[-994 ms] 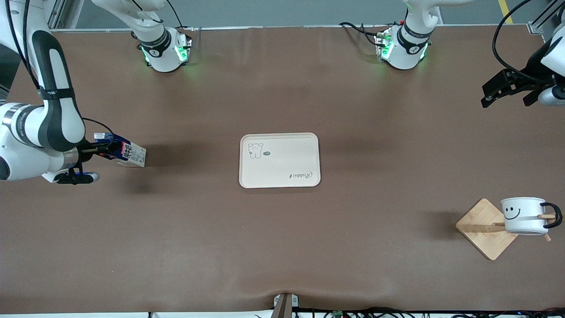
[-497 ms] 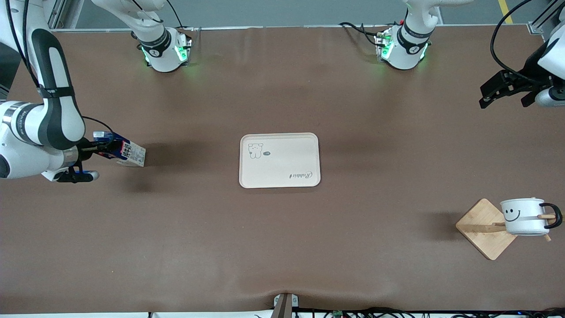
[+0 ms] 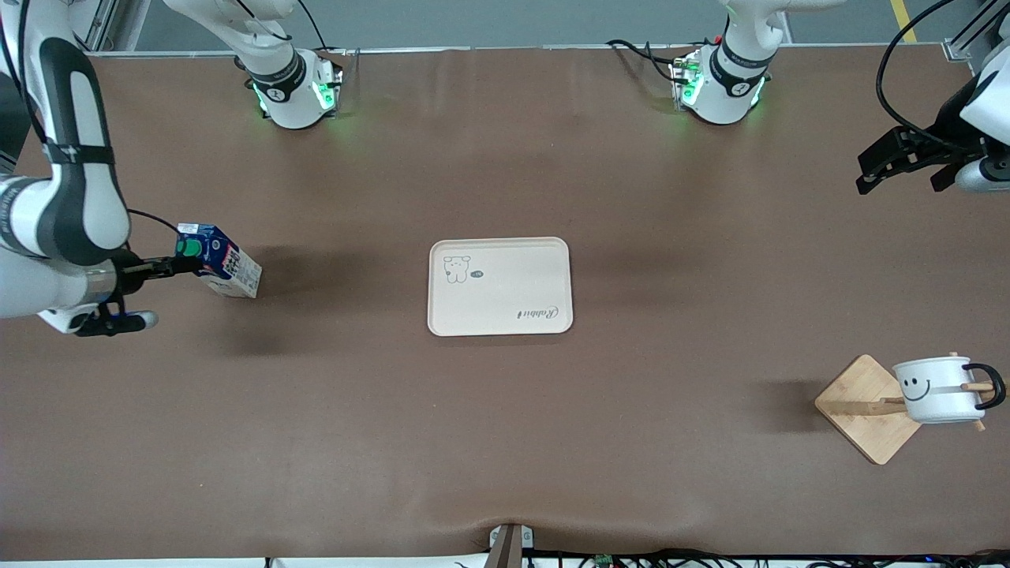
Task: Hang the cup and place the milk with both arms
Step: 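Carry the milk carton off the tray and set it on the table, then open the right gripper and draw it back from the carton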
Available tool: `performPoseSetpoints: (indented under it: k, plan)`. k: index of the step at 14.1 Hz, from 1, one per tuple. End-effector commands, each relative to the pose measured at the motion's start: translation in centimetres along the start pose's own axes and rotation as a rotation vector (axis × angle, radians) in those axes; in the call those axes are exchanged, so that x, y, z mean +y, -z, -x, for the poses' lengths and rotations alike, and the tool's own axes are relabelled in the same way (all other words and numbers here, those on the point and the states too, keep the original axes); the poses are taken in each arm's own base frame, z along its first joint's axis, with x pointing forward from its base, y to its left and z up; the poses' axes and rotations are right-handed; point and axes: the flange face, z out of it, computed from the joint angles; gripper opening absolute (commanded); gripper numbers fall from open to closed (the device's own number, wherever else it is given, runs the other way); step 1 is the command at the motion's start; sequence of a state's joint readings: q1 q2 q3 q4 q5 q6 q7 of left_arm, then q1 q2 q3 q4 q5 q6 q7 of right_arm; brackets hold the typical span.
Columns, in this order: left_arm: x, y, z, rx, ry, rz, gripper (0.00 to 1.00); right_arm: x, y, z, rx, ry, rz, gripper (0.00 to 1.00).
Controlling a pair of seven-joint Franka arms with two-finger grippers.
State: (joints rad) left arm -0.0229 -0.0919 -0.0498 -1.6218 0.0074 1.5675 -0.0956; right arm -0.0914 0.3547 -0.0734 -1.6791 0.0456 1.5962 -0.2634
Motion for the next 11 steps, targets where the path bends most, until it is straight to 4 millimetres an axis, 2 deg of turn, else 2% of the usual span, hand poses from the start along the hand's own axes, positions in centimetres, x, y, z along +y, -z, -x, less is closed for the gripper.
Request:
performPoseSetpoints:
  k: [1, 2, 4, 5, 7, 8, 10, 11]
  plan:
    - [-0.1, 0.3, 0.3, 0.013, 0.005, 0.015, 1.00, 1.4, 3.3, 0.6, 0.079, -0.007, -0.021, 1.00]
    - [-0.1, 0.3, 0.3, 0.013, 0.005, 0.015, 1.00, 1.3, 4.0, 0.0, 0.134, -0.004, -0.022, 1.00]
    - [-0.1, 0.4, 0.2, 0.018, 0.006, 0.016, 1.00, 0.3, 10.1, 0.5, 0.223, 0.023, 0.022, 1.00]
    - [-0.1, 0.4, 0.2, 0.018, 0.006, 0.016, 1.00, 0.1, 11.9, 1.3, 0.213, 0.019, 0.020, 1.00]
    - [-0.3, 0.4, 0.2, 0.018, 0.009, 0.016, 1.00, -0.8, 17.8, 2.8, 0.321, 0.028, 0.056, 1.00]
    - [-0.1, 0.4, 0.2, 0.018, 0.006, 0.016, 1.00, -1.4, 19.6, 3.3, 0.354, 0.035, 0.071, 1.00]
    - [-0.1, 0.4, 0.2, 0.018, 0.005, 0.016, 1.00, -3.0, 20.2, 4.1, 0.351, 0.057, 0.093, 1.00]
    - [-0.1, 0.4, 0.2, 0.018, 0.003, 0.016, 1.00, -3.0, 20.1, 4.6, 0.330, 0.066, 0.069, 1.00]
